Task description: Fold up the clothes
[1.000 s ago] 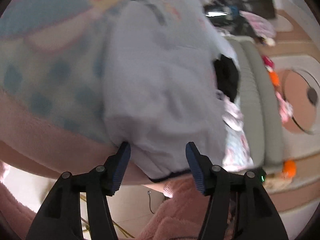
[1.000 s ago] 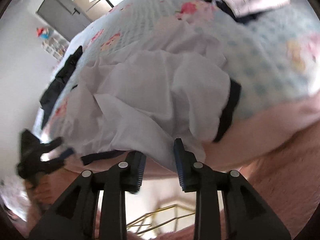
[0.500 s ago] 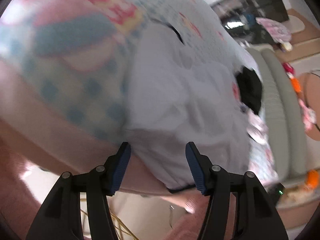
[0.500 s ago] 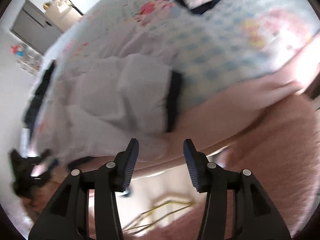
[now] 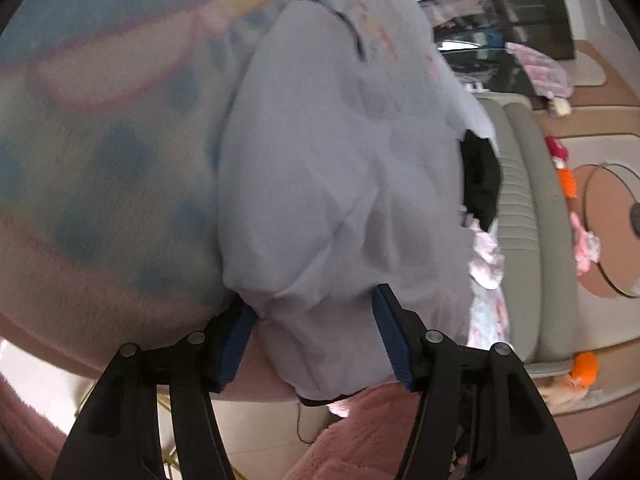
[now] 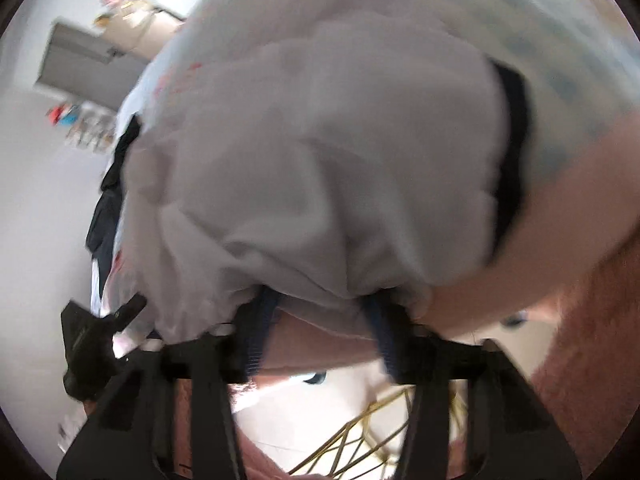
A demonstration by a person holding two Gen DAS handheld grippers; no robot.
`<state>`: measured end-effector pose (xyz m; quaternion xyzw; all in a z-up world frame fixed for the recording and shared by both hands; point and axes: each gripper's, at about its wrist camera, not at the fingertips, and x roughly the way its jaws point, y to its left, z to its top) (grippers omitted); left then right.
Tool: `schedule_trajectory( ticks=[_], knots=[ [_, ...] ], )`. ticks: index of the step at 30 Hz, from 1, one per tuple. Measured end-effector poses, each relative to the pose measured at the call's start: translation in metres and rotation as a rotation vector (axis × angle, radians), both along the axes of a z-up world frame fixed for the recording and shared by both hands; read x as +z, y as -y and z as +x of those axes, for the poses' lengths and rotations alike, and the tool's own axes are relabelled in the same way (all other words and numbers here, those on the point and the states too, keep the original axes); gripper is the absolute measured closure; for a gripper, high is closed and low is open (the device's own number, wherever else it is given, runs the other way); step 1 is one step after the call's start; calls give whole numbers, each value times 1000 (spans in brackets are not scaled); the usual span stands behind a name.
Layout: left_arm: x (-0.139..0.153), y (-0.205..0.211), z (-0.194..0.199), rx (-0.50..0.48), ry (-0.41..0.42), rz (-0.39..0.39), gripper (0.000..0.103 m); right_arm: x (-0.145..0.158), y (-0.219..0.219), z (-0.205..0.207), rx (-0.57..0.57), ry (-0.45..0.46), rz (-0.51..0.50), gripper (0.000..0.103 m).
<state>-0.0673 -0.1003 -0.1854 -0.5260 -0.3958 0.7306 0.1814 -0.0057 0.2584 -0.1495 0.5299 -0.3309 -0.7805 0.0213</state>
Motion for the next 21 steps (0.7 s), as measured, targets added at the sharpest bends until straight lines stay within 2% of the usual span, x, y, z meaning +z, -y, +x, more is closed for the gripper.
schedule_trajectory(
  ticks=[1,2,4,6,11,13,15,17,18,19,21],
  knots=[
    [4,0,2,-10,-30,-7,93,7,5,-3,20,-29,25,82],
    [9,-1,4,-20,-60,-15,94,14,11,-6,39,-57,49,88],
    [19,2,9,-8,-114,-48,94,27,18,-9,52,-107,98,89],
    [28,10,13,23,-151,-44,94,41,25,-11,60,-155,160,90],
    [73,23,21,70,-261,-89,96,87,41,-13,95,-289,257,90],
    [95,34,38,121,-303,-136,96,119,30,2,121,-391,255,90],
    [107,48,52,178,-331,-174,96,133,33,7,148,-449,214,90],
    [105,61,58,214,-331,-186,96,119,24,7,98,-379,233,88],
    [96,63,56,208,-305,-184,96,111,19,7,73,-344,242,87],
    [84,63,51,191,-263,-162,96,104,14,6,48,-308,248,86],
    [59,56,38,133,-179,-62,93,76,-5,3,-2,-210,157,82]
  ],
)
